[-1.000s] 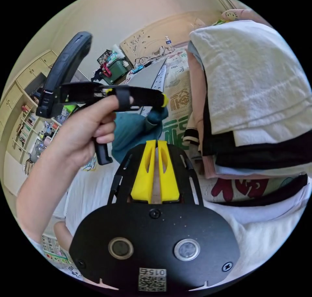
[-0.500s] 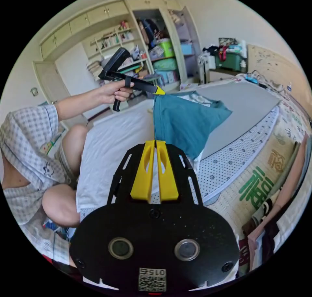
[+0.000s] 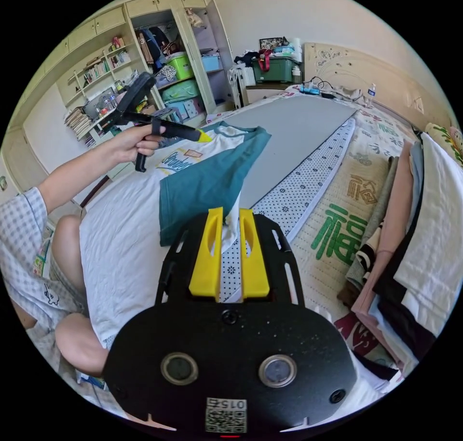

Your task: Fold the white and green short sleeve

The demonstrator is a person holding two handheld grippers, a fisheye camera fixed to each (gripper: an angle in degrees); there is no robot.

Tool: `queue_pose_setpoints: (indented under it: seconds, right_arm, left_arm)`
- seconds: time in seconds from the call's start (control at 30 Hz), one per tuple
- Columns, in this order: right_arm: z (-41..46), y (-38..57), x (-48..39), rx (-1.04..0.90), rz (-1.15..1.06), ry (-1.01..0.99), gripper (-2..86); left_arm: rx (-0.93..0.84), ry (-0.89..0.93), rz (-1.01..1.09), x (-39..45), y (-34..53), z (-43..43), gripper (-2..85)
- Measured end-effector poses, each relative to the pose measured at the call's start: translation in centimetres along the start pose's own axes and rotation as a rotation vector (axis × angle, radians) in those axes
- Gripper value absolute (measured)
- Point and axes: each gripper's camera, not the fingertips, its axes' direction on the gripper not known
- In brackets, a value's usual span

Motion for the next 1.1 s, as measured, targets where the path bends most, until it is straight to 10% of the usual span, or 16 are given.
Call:
queue_pose_setpoints:
  seconds: [0.47,1.1]
  right_arm:
    - [-5.6,-3.7,0.8,-0.056,0.067,0.081,2.4]
    - [-11.7,-9.9,-6.4,-0.235,-0.419,-0.112,3.2]
  left_arm:
    - [-0.018,-0.139,-0.011,0.8,-4.5,0.0,5.5]
    - [-0.172,-0.116,0.081,-1.6,8.1,-13.1,3.7]
